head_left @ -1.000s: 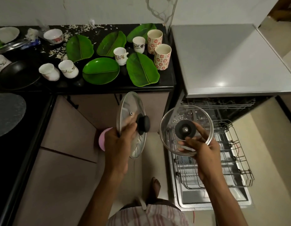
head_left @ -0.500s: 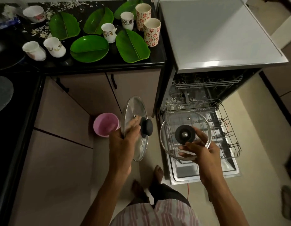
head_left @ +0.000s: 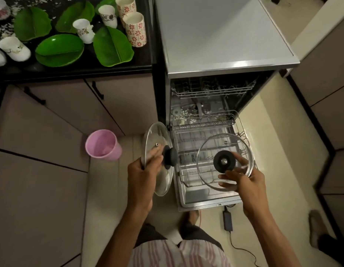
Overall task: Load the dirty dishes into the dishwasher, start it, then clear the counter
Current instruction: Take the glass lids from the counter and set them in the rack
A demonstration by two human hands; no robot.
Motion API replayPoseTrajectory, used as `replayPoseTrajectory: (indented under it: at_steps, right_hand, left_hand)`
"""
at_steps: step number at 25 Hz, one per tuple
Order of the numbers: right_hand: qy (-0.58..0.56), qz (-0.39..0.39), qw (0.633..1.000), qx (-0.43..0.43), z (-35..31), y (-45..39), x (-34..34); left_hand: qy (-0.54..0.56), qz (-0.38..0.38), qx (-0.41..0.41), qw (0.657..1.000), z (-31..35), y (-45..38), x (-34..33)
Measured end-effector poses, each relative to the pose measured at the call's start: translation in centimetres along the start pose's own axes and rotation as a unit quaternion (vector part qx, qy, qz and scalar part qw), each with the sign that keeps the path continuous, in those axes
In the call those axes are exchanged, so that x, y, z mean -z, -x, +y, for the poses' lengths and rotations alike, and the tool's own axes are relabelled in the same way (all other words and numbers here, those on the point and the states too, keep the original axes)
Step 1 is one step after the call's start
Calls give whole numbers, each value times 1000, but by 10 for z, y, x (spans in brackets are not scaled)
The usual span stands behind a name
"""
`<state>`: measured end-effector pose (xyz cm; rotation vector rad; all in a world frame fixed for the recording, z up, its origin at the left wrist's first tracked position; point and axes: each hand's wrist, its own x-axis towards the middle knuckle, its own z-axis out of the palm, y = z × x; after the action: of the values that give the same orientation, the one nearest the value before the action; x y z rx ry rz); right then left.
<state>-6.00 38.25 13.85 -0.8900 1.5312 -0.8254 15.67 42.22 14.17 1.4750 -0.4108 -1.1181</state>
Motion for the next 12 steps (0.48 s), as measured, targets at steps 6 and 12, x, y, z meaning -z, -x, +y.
replayPoseTrajectory:
  at_steps: [6,12]
  right_hand:
    - [28,4,999,-20,13,-30,65]
    - [54,34,997,-47,37,-52,87]
  left_hand:
    - [3,-23,47,999,-40,10,-62]
    - [-18,-30,95,995,-79,-8,-85]
